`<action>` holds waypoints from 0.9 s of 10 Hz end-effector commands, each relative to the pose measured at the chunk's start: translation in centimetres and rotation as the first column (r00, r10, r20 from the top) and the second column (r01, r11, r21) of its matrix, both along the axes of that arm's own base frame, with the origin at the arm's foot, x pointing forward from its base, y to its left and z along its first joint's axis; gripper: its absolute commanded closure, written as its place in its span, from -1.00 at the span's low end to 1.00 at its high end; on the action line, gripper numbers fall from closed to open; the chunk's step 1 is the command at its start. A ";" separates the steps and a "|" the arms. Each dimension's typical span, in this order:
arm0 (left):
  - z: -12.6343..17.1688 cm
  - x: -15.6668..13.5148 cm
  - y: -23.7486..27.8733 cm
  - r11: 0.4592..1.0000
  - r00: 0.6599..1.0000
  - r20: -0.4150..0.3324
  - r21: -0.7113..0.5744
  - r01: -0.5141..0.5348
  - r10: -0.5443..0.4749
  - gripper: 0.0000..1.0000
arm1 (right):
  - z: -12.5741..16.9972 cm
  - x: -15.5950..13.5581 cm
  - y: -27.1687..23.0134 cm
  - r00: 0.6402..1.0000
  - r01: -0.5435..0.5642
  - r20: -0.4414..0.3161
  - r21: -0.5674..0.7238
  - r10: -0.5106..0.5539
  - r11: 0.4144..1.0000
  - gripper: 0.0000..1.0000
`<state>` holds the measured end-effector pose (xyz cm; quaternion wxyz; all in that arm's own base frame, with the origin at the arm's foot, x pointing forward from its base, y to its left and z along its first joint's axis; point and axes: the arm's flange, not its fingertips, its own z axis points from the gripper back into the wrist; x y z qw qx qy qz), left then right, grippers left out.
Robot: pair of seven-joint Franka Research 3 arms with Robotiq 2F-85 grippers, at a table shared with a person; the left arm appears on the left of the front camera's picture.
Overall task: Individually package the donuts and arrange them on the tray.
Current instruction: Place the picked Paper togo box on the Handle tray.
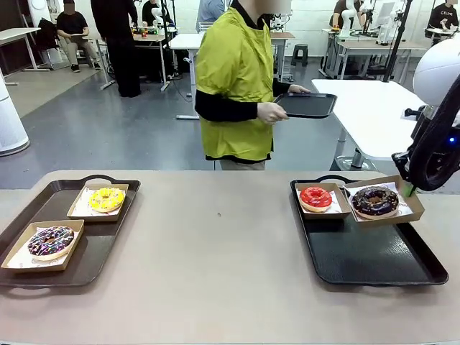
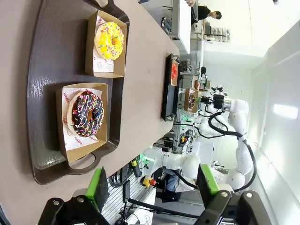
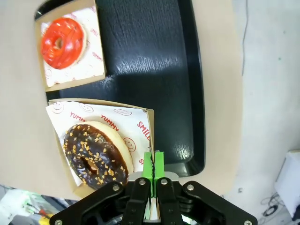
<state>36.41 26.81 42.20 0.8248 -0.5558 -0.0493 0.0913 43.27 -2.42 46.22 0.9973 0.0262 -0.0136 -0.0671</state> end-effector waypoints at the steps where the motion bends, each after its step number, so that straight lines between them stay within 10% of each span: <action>1: 0.1 -0.2 0.1 1.000 1.000 0.004 -0.004 -0.004 0.004 -0.98 | -2.8 -1.0 -0.7 1.000 -0.019 0.013 0.002 0.019 1.000 0.98; 9: 0.1 -0.2 0.1 1.000 1.000 0.004 -0.004 -0.004 0.004 -0.98 | -11.1 -0.7 -1.8 0.998 -0.059 0.005 0.063 0.058 0.996 0.98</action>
